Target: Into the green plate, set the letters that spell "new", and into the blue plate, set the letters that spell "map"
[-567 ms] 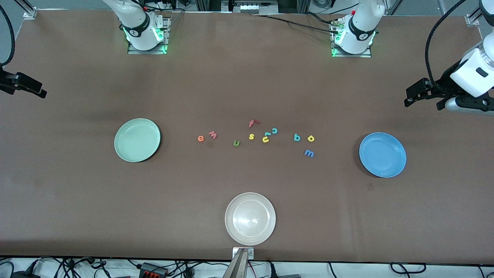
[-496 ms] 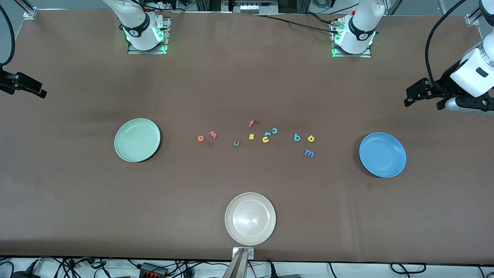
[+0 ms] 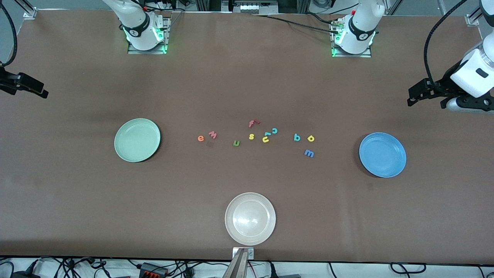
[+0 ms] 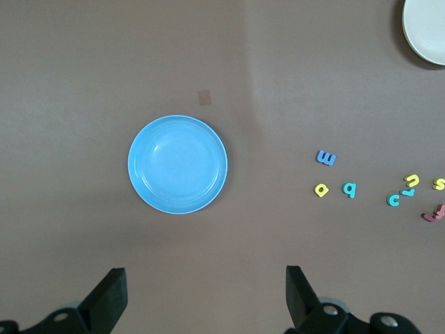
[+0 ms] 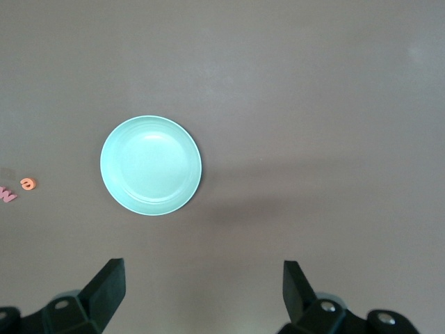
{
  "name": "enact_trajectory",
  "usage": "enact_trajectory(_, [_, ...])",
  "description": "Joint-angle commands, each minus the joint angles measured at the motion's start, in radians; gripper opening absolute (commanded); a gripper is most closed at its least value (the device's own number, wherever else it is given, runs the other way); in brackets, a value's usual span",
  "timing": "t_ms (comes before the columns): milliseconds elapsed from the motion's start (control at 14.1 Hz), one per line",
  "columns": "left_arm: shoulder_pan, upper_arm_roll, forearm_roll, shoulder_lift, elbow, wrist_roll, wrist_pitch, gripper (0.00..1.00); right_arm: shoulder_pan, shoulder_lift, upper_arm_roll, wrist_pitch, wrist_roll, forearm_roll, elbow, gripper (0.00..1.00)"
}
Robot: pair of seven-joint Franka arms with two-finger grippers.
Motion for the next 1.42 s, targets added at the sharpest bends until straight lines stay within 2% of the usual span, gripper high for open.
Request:
enact_trajectory(0, [0.001, -0.003, 0.020, -0.001, 0.025, -0.009, -0.024, 1.00, -0.003, -0.007, 0.005, -0.003, -0.014, 0.005, -0.014, 1.00])
enact_trajectory(638, [0.000, -0.003, 0.017, 0.001, 0.025, -0.009, -0.024, 1.00, 0.011, 0.033, 0.007, -0.020, -0.014, 0.006, -0.015, 1.00])
enact_trajectory(922, [0.000, -0.001, 0.014, 0.010, 0.023, -0.018, -0.022, 1.00, 0.140, 0.160, 0.007, 0.010, -0.016, 0.008, -0.017, 1.00])
enact_trajectory(1347, [-0.022, -0.003, 0.013, 0.056, 0.028, -0.010, -0.022, 1.00, 0.351, 0.352, 0.007, 0.148, 0.019, 0.032, -0.023, 1.00])
